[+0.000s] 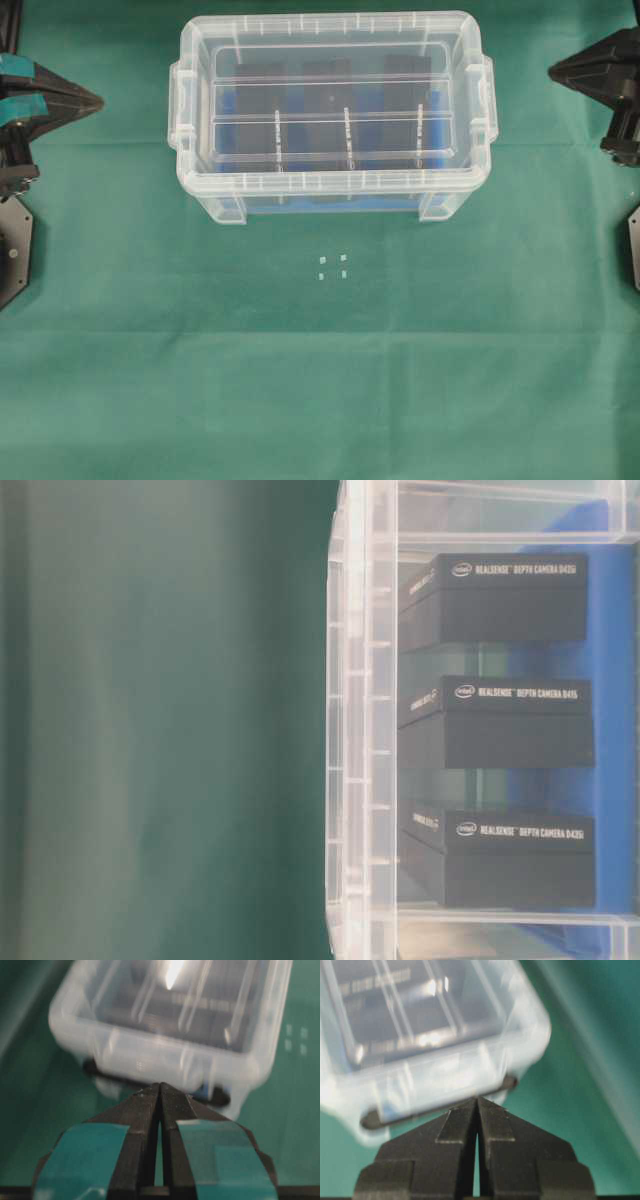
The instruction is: Clamp the lid of the box with both arms, then lift and open it.
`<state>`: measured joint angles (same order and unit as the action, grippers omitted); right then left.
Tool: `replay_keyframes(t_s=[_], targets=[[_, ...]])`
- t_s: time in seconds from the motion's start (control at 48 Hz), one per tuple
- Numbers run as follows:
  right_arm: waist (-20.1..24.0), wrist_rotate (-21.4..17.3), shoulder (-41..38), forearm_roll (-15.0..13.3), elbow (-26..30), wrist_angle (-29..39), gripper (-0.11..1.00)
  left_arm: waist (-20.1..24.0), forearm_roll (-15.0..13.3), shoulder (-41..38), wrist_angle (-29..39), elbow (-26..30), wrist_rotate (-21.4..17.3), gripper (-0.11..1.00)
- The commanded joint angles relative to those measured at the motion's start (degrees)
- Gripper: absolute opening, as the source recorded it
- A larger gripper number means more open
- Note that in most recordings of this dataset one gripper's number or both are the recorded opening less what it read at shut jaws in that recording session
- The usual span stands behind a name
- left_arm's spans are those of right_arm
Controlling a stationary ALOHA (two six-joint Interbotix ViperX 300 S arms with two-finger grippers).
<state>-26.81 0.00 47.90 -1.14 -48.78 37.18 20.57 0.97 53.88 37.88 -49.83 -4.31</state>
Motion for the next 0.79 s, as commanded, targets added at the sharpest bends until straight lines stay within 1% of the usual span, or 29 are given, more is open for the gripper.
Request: replay_keyframes(t_s=[0.0,0.146,0.271,0.604,0.771], targets=[[-0.18,-0.18,-1.67,0.00,4.04,7.65,-0.01,0.18,0.00,-2.29,8.00,4.22,0.00,0.00],[-0.18,-0.09,-5.01,0.00,7.56,17.93,-0.02,0.18,0.09,-5.71,17.75,7.91,-0.44,0.00],[-0.18,0.00,-7.21,-0.09,9.49,21.62,-0.01,0.18,0.18,-7.73,21.27,9.40,-1.23,0.00],[-0.18,0.00,-9.14,-0.09,10.46,22.32,-0.02,0.18,0.18,-8.44,22.15,9.84,-1.58,0.00],[-0.09,0.26,-11.43,-0.35,10.02,22.15,-0.02,0.18,0.26,-10.55,21.71,9.23,-1.85,0.00]])
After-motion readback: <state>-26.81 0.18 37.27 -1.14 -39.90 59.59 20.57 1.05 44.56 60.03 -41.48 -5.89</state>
